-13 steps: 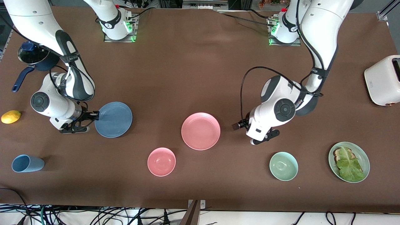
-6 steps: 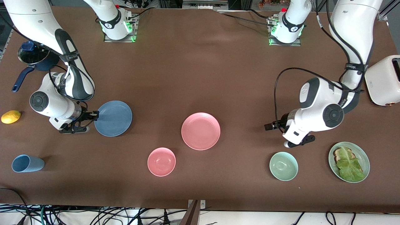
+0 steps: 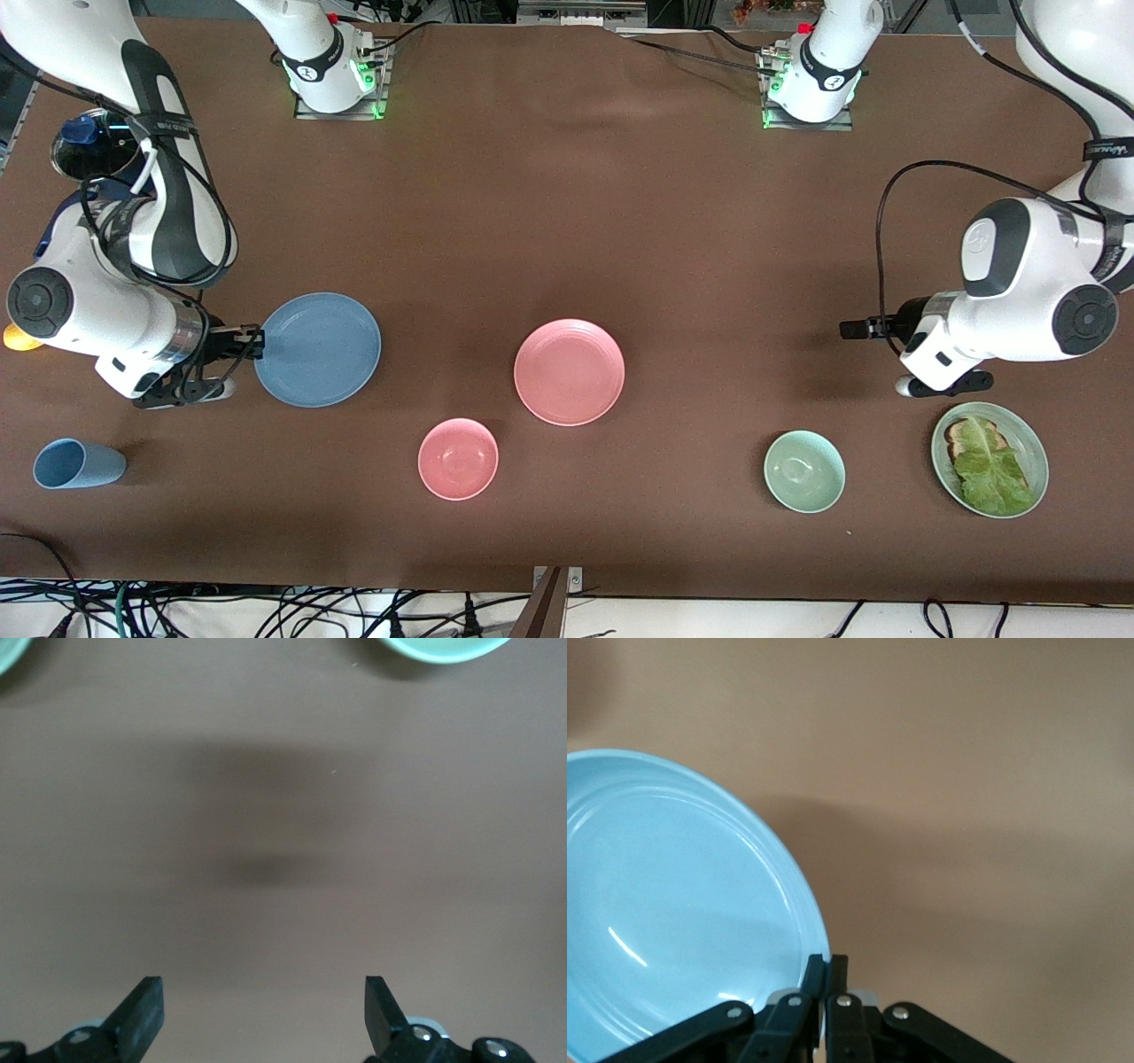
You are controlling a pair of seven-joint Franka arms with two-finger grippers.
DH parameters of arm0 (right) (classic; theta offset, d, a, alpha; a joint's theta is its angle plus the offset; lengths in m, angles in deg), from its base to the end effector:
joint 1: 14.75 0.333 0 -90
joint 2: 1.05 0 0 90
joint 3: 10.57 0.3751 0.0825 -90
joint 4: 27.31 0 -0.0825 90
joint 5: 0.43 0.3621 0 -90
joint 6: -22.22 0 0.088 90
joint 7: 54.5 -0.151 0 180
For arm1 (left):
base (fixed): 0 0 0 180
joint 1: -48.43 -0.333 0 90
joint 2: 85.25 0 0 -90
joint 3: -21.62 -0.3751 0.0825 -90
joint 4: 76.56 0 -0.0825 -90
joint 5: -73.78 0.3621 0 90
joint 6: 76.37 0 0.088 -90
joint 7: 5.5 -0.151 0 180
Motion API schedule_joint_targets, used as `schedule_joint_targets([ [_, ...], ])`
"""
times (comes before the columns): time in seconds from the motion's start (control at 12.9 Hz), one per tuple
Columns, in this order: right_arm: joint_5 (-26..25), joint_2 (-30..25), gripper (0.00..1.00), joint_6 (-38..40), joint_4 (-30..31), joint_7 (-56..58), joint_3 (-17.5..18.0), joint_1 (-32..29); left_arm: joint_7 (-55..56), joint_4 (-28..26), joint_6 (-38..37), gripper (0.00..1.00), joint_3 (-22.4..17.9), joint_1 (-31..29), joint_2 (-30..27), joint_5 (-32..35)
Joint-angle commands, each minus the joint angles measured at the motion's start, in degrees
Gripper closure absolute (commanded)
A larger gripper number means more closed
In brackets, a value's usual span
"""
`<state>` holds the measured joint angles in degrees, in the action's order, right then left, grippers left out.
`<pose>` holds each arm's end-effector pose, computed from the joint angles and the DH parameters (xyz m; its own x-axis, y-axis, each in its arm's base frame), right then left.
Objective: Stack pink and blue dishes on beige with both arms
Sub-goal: 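Withdraw the left gripper while the right gripper lifts the blue plate, then carry the blue plate with the right gripper over the pink plate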
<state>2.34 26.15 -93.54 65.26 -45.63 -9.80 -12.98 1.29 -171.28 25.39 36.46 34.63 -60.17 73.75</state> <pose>0.6766 0.0335 0.3641 0.9824 0.1759 -0.0622 0.1723 -0.9833 -0.0584 0.6254 0.0069 0.3664 0.9476 0.0906 -0.3065 0.1184 -0.9903 0.0733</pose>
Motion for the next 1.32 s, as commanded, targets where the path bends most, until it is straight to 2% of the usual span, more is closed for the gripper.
schedule_joint_targets([
  [0.0, 1.1, 0.4, 1.0, 1.2, -2.3, -0.2, 1.9, 1.6, -3.0, -1.4, -3.3, 0.0, 0.4, -2.4, -4.0, 1.3],
  [0.23, 1.1, 0.0, 1.0, 1.2, -4.0, -6.6, 4.0, 4.5, -5.6, -1.3, -5.4, 0.0, 0.0, -4.6, -6.2, 1.4],
  [0.46, 1.2, 0.1, 1.0, 1.3, -5.3, -17.4, 4.1, 10.0, -12.4, -1.6, -5.7, 0.0, -3.1, -3.7, -10.6, 1.3],
  [0.7, 1.2, 0.8, 1.0, 1.2, -6.0, -27.6, 4.1, 14.7, -13.0, -1.7, -6.7, 0.0, -7.1, 0.0, -14.9, 1.0],
  [0.85, 1.4, 2.4, 1.0, 0.4, -7.3, -33.4, 4.3, 17.5, -13.4, -1.5, -6.8, 0.0, -7.7, 1.7, -17.5, 1.0],
  [1.08, 8.3, 5.8, 1.0, -4.3, -7.8, -35.9, 4.4, 21.0, -13.4, -1.2, -8.5, 0.0, -11.5, 5.9, -20.8, 0.6],
  [1.24, 8.1, 9.3, 1.0, -9.8, -8.3, -40.7, 4.5, 22.7, -13.1, -1.2, -8.9, 0.0, -11.8, 7.6, -22.9, 1.2],
])
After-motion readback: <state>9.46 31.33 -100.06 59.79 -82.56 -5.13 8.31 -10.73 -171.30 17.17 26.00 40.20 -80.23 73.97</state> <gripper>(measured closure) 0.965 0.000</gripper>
